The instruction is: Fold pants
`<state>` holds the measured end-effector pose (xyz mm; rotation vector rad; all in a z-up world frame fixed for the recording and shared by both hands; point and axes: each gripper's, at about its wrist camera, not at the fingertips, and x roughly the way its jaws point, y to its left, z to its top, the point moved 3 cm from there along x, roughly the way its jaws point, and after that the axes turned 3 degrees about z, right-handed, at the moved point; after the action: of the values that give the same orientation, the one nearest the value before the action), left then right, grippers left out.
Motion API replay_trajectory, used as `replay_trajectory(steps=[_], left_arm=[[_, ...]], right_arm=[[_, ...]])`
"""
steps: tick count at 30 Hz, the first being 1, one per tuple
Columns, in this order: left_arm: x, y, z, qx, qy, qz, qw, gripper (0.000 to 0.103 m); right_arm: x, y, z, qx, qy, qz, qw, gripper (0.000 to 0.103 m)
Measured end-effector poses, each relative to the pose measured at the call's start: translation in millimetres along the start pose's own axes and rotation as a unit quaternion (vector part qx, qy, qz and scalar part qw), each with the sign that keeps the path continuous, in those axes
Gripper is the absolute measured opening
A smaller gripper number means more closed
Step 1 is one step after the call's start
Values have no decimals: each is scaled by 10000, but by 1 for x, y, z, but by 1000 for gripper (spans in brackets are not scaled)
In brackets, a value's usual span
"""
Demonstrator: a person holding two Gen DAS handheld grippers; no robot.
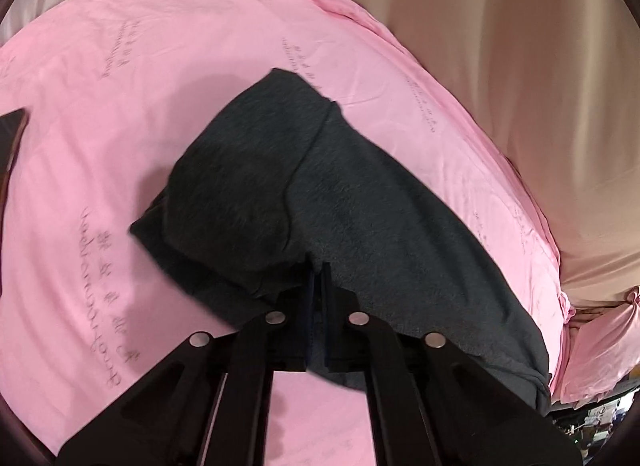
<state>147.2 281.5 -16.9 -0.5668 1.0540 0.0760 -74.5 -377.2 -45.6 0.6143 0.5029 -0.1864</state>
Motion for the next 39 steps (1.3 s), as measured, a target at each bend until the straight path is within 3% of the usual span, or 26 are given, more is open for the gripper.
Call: replay_trajectory(steps=[4, 9, 10, 12, 14, 17, 19, 23, 25, 27, 29, 30, 31, 32, 33, 34, 39], left_arm=[[-7, 8, -7, 50, 15, -40, 10000, 1], [-6, 10, -8, 103, 57, 41, 9999, 1], [-6, 10, -7, 104, 69, 59, 9999, 1], [-9, 8, -3, 131, 30, 123, 9998, 1], [-20, 5, 4, 226, -135, 144, 9995, 1], [-52, 3, 14, 416, -692, 412, 9959, 0], [-59, 8, 15, 544, -788, 585, 9937, 0], [-28, 30, -2, 436, -304, 729, 9959, 0], [-19, 38, -11, 282, -165, 594, 9977, 0], [-16, 39, -17, 174, -64, 277, 9994, 1], [-17, 39, -19, 125, -70, 102, 9998, 6], [-20, 38, -19, 79, -107, 36, 9999, 15], [-22, 38, -18, 35, -151, -30, 9999, 39], [-26, 38, -16, -45, -254, -132, 9996, 55], [-29, 37, -15, -122, -362, -184, 9991, 80], [-32, 37, -13, -221, -482, -217, 9984, 87], [-22, 27, -3, -209, -371, -366, 9984, 86]], right_arm=[[23, -1, 23, 462, 179, 265, 9984, 57], [78, -23, 50, 956, 596, -315, 9931, 59], [83, -26, 53, 989, 569, -409, 9926, 45], [83, -24, 65, 966, 460, -528, 9929, 5], [47, -8, 86, 876, -221, 77, 9959, 4], [-8, 15, 100, 255, -961, 398, 9942, 4], [-10, 8, 89, 35, -842, 153, 9963, 3], [38, -53, 44, 450, 130, -444, 9979, 3], [48, -70, 28, 717, 296, -395, 9962, 6], [44, -69, 27, 721, 180, -342, 9967, 8], [38, -61, 28, 546, 81, -541, 9970, 14], [35, -60, 27, 463, 44, -656, 9968, 21], [29, -61, 24, 395, 2, -738, 9965, 29], [25, -57, 20, 354, -74, -769, 9964, 33], [20, -56, 12, 349, -134, -720, 9967, 37], [17, -55, 6, 375, -180, -616, 9972, 38], [21, -40, -19, 357, -225, -322, 9986, 42]])
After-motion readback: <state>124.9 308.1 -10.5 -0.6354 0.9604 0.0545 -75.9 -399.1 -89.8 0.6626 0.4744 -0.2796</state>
